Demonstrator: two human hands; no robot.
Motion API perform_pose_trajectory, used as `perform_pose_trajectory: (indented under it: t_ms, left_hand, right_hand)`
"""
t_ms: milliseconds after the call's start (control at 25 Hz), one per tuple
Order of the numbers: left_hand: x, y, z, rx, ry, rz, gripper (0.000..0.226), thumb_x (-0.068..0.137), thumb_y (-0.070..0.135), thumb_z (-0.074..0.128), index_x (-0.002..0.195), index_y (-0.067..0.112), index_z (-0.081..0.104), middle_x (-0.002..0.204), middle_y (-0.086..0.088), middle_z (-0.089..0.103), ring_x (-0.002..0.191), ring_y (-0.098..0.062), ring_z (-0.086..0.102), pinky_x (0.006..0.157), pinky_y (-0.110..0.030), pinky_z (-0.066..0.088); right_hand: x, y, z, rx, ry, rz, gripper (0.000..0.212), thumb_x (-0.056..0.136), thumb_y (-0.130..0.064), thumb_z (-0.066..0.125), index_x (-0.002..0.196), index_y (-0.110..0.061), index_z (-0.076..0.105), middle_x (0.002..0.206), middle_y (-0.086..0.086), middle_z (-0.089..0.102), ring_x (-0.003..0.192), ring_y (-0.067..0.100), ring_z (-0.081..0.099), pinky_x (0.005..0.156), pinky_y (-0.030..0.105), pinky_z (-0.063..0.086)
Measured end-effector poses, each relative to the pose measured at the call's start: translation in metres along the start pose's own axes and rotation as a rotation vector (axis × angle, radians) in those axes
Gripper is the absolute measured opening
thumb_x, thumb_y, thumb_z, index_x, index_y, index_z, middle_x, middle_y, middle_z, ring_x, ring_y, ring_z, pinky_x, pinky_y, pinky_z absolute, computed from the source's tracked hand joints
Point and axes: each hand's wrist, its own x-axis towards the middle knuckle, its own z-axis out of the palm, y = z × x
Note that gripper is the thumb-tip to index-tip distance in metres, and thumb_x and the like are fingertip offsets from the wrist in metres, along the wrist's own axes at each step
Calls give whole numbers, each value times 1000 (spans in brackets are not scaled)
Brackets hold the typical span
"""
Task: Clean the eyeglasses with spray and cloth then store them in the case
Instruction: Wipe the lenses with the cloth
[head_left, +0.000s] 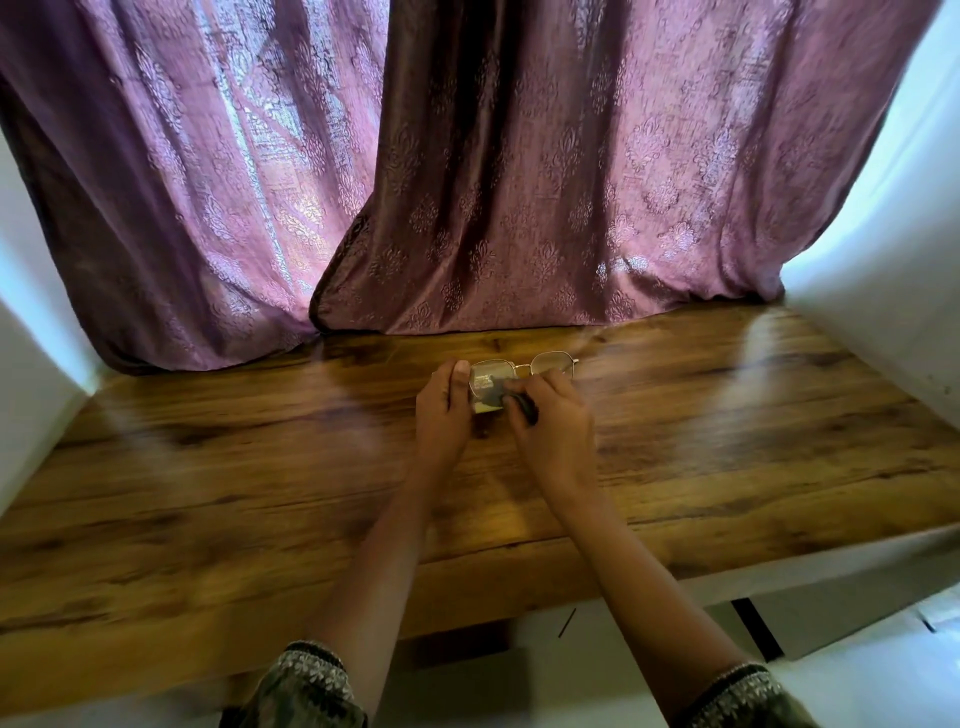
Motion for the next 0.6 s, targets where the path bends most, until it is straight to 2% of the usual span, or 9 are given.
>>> perform_pose_trajectory:
  t_ms: [120,280,360,440,600]
  left_hand:
    - [1,3,1,-9,4,25,35,99,17,34,67,27,44,61,6,45,53,-2,44,52,-11,36]
    - [4,2,1,-23,14,38,35,99,17,36,66,26,43,62,6,44,58,-9,41,56,-23,36]
    - [4,1,1,-18,23,32,33,98,20,36,67,28,44,64,7,44,59,-8,41,56,-20,36]
    - [4,-1,2,-15,18,8,31,99,20,35,71,22,46,64,5,44,56,-5,43,53,-11,36]
    - [4,-4,3,-62,14,-28,26,99,19,34,80,12,50,62,4,45,46,1,46,47,-8,35]
  right_hand:
    - [18,-3,-1,-12,62,18,12,78,-8,69,89,-6,69,88,9,64,74,20,61,64,26,50]
    - [8,-12,6,-17,3,-88,12,75,-4,71,87,-5,70,83,8,64,69,16,60,60,20,49]
    - [-1,-7,3,-9,-19,-105,14,74,-4,72,88,-5,70,83,6,65,70,15,62,63,14,46]
    - [0,2,-7,44,12,-70,14,77,-6,71,91,-6,70,86,7,65,73,15,62,67,10,44]
    - [21,21,-33,63,201,48,11,78,-9,70,89,-7,71,88,9,66,71,13,60,65,8,39]
